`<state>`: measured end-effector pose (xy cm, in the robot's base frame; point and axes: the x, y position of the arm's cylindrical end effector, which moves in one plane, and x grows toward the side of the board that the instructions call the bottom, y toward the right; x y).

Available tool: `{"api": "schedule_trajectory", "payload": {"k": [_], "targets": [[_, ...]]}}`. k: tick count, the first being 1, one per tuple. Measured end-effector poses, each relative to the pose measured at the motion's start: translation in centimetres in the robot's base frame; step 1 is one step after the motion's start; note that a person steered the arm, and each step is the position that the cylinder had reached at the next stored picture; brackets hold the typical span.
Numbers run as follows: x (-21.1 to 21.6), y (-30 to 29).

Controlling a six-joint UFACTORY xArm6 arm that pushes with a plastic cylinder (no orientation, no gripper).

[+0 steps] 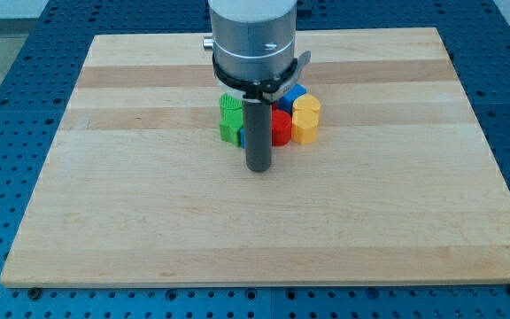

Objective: Nudge the blue triangle and the green star and the green circle up a bit

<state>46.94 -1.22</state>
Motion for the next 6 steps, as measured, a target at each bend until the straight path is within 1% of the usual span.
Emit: {"api": "schedule_trajectory", "payload": {"k": [2, 6], "targets": [[-1.61, 0.00], [-1.70, -0.23]]}}
